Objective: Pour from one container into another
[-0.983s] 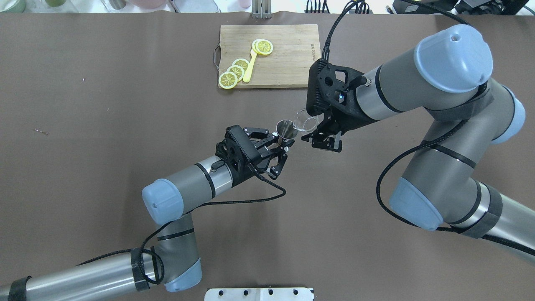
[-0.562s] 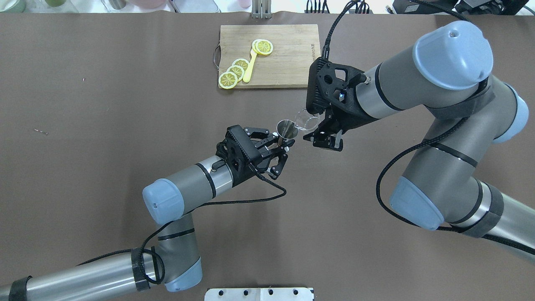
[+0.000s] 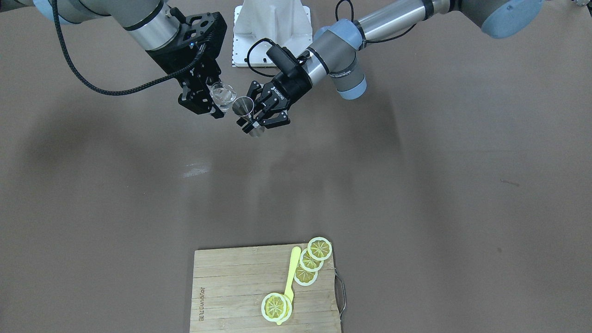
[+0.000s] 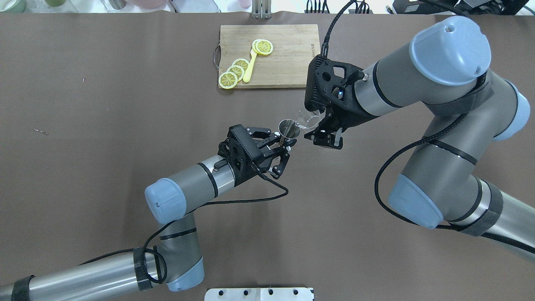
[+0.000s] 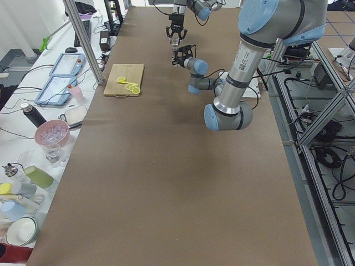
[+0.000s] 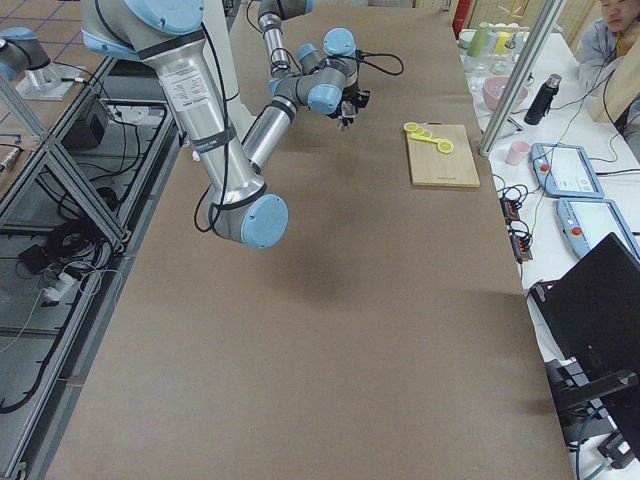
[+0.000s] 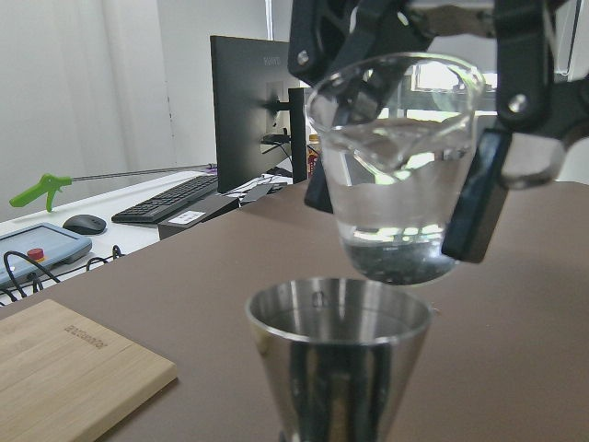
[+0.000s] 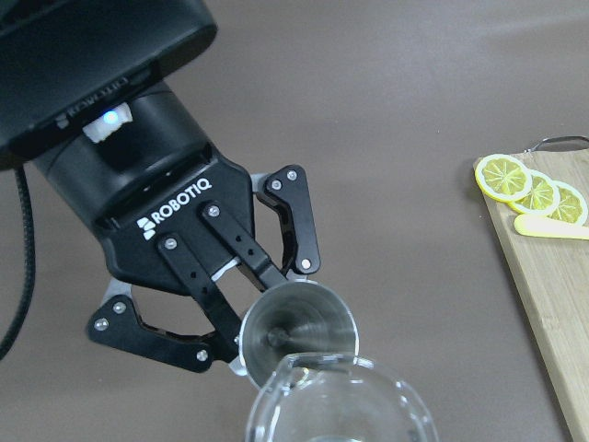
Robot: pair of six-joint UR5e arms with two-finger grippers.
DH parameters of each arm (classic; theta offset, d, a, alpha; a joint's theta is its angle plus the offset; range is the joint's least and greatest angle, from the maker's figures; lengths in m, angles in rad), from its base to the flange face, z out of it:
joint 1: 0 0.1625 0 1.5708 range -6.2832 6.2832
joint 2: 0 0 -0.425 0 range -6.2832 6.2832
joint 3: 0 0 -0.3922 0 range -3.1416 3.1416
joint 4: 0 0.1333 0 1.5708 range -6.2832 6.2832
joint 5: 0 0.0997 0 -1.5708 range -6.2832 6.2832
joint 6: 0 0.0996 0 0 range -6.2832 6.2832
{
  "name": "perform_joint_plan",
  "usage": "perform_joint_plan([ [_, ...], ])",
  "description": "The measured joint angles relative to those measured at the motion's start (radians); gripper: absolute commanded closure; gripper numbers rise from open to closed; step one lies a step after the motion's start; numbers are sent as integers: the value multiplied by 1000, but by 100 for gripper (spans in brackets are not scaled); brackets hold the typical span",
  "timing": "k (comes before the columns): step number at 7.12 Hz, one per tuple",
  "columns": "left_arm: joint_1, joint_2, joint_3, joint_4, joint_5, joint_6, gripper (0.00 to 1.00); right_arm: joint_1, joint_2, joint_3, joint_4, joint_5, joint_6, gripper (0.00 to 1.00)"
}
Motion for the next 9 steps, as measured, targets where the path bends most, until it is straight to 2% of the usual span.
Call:
perform_joint_plan([
  [9,0,-3,7,0,2,0,100,7,24,7,-92,-6,-13,100],
])
